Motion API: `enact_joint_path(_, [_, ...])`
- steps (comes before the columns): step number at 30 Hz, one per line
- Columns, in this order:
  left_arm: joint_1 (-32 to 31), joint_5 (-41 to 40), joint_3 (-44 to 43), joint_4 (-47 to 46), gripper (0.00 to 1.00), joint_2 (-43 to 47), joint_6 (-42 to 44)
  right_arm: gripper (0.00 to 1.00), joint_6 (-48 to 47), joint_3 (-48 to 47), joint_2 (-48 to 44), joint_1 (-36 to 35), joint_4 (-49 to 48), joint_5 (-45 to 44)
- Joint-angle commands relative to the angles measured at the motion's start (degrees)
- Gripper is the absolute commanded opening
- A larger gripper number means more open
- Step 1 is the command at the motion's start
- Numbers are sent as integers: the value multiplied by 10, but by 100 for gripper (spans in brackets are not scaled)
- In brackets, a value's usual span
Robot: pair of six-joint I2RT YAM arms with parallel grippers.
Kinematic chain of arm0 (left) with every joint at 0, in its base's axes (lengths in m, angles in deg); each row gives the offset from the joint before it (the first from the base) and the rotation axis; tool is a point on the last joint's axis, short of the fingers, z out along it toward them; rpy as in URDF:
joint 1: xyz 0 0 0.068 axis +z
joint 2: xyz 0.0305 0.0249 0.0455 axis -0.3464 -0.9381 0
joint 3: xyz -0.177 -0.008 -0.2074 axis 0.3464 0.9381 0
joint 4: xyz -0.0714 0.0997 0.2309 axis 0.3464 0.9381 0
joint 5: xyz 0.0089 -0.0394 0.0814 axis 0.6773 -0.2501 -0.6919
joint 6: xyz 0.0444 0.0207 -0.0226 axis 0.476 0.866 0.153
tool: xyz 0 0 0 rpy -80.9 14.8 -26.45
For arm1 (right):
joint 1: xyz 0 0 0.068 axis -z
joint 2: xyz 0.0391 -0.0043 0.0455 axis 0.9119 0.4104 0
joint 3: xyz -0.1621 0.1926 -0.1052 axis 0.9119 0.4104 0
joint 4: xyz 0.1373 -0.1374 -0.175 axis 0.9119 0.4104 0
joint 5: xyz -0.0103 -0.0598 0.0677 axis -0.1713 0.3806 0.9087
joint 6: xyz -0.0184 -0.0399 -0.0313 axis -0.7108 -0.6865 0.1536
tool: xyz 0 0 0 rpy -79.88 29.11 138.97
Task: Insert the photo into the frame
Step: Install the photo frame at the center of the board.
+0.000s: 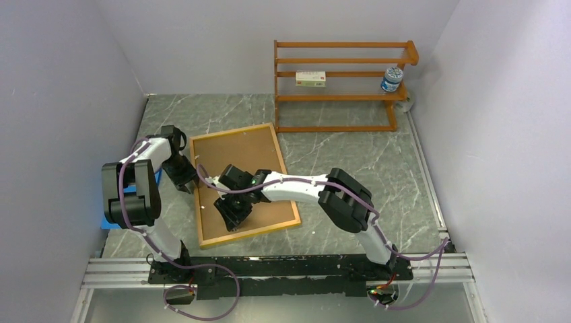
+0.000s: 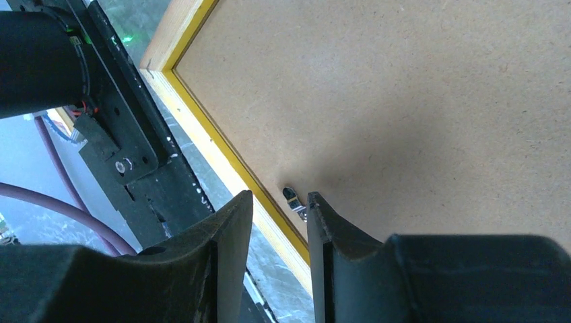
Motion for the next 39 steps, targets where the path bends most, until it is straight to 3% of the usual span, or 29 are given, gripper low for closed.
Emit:
enact_joint_path(1, [2,-3,2,3,39,-9,-10,38,-12,5,1,-2,3,22])
enact_joint_path(7, [2,6,2,0,35,-14,-10,37,-18,9,7,-3,4,43])
enact_joint_path(31, [2,18,6,-4,34,-18,-11,37,-43,-2,41,-5,32,71])
enact_joint_path(39, [3,19,7,-4,35,-18,-10,37,-29,-22,26,-7,22,36])
